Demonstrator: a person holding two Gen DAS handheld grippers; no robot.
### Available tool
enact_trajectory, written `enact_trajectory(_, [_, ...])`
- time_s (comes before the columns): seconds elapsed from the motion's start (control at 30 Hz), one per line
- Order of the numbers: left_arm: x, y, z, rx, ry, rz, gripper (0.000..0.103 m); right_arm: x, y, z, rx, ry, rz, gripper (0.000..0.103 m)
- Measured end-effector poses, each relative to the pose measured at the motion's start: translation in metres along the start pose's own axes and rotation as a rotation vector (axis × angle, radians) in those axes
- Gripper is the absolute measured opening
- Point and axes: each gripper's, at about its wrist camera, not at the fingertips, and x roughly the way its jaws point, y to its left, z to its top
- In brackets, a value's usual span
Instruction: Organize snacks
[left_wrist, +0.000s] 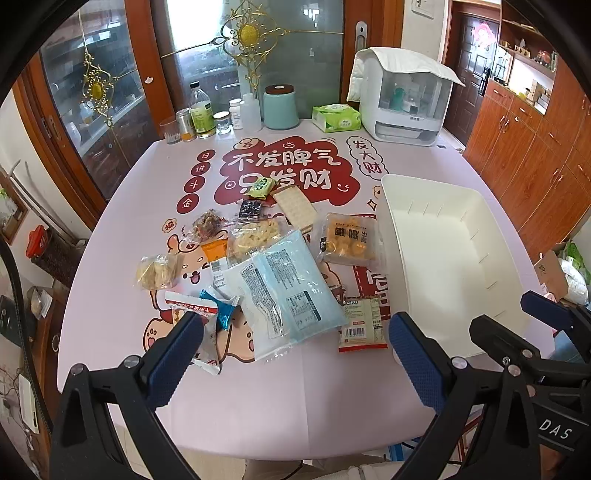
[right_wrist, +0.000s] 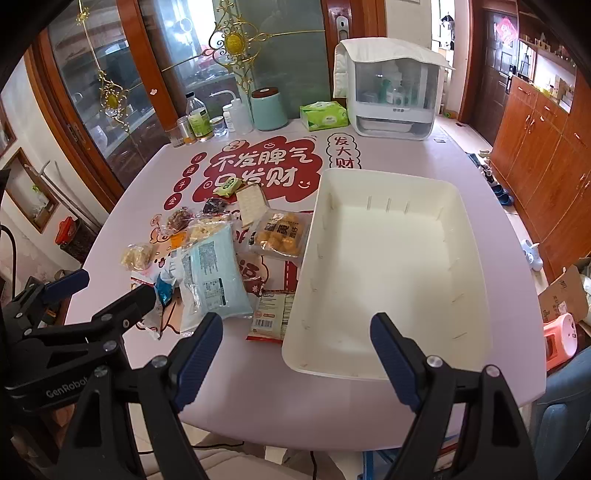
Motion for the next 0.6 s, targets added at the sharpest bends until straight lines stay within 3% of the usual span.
enact_trajectory(0.6, [-0.0022,0.0037,-0.0009,0.000,0.000,0.005,0.100,0.0001,-0.0012,-0.0034,0.010,0.005,0.006,0.083])
